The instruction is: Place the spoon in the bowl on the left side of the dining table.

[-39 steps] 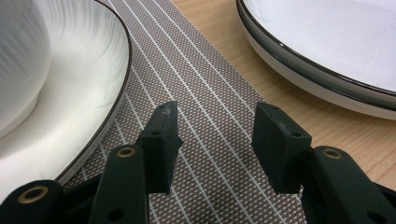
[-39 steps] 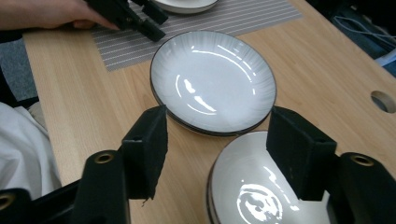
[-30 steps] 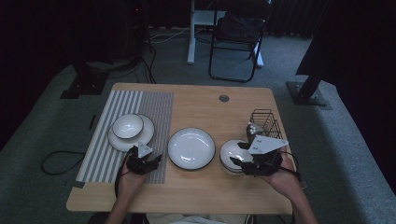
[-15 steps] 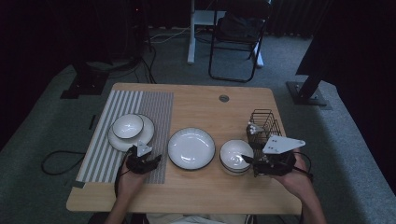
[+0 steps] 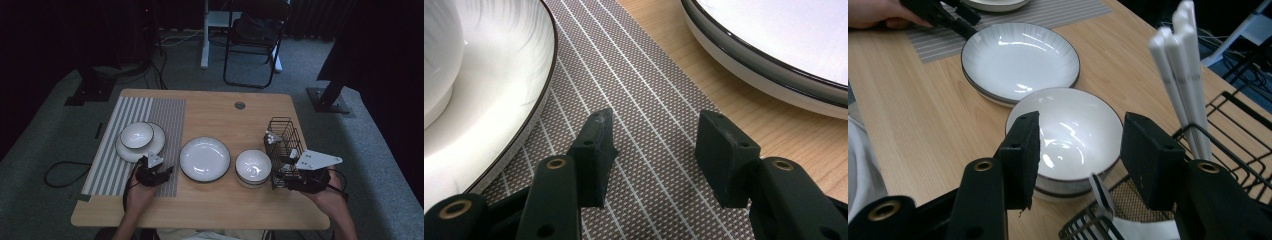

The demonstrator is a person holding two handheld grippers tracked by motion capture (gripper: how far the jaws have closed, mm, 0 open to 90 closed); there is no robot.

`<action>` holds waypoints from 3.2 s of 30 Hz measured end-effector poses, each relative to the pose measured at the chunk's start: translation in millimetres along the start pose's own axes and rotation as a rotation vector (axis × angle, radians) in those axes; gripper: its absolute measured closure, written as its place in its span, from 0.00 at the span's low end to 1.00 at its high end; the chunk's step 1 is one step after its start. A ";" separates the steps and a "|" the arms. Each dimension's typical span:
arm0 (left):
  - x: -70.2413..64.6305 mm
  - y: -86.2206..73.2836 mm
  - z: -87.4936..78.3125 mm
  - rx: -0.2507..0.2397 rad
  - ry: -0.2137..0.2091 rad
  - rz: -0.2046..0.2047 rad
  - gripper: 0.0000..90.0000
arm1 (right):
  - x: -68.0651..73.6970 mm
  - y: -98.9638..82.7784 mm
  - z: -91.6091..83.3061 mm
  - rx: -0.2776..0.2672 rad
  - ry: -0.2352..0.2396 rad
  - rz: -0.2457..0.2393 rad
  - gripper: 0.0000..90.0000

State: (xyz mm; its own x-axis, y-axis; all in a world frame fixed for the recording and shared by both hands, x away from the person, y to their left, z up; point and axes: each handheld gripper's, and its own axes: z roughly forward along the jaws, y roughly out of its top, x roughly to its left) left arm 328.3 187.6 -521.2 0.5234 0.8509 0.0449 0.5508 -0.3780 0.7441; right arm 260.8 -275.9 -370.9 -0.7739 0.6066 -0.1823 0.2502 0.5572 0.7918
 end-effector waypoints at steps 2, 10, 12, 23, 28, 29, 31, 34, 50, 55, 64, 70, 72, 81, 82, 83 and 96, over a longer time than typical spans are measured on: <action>-0.1 0.0 0.0 0.000 0.001 0.000 0.57 | -0.2 -3.0 0.1 0.009 -0.002 -0.004 0.56; -0.1 -0.1 0.0 -0.001 0.000 -0.002 0.57 | -2.0 -12.6 2.4 0.030 0.008 -0.007 0.59; -0.1 -0.1 0.0 -0.001 0.000 -0.003 0.57 | -3.0 -13.5 3.0 0.030 0.007 -0.003 0.60; 0.0 0.0 0.0 0.000 0.000 -0.002 0.57 | -14.9 -25.1 10.9 0.038 -0.016 0.030 0.73; 0.1 0.0 0.0 0.000 0.000 -0.004 0.57 | -17.6 -26.8 10.5 0.018 -0.024 0.044 0.80; 0.1 0.0 0.0 0.000 -0.001 -0.004 0.57 | -17.7 -27.0 10.7 0.016 -0.024 0.043 0.82; 0.1 0.0 0.0 0.000 -0.001 -0.004 0.57 | -17.4 -27.3 11.4 0.014 -0.022 0.037 0.86; 0.0 -0.1 0.0 0.000 0.000 -0.003 0.57 | -16.5 -27.1 12.1 0.014 -0.037 0.028 0.89; -0.1 0.0 0.0 0.000 -0.002 -0.003 0.57 | -20.8 -28.0 13.4 0.023 -0.069 0.017 0.92; -0.1 0.0 0.0 0.000 -0.003 -0.004 0.57 | -23.0 -30.2 14.9 0.030 -0.081 0.028 0.93; -0.2 0.1 0.2 0.000 -0.004 -0.006 0.57 | -26.0 -30.9 12.3 0.023 -0.087 0.029 0.93; -0.2 0.1 0.2 0.001 -0.005 -0.006 0.57 | -28.4 -28.7 8.9 0.005 -0.083 0.030 0.93; -0.3 0.1 0.2 0.001 -0.004 -0.006 0.57 | -28.9 -28.0 8.0 0.002 -0.081 0.027 0.93; -0.3 0.2 0.3 0.001 -0.005 -0.007 0.56 | -31.9 -26.4 3.5 -0.008 -0.073 0.019 0.93; -0.3 0.2 0.3 0.001 -0.005 -0.007 0.56 | -31.9 -26.4 3.5 -0.008 -0.073 0.019 0.93; -0.2 0.2 0.3 0.001 -0.005 -0.008 0.56 | -32.9 -25.7 2.1 -0.012 -0.071 0.020 0.93; -0.1 0.2 0.5 0.001 -0.006 -0.012 0.56 | -37.2 -19.2 -3.9 -0.022 -0.063 0.000 0.93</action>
State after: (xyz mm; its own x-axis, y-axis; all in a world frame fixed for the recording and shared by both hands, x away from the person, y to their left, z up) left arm 328.7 187.2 -521.4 0.5207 0.8532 0.0316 0.5580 -0.3681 0.7437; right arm 282.5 -311.4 -377.0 -0.7356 0.6414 -0.2178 0.2369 0.5449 0.8044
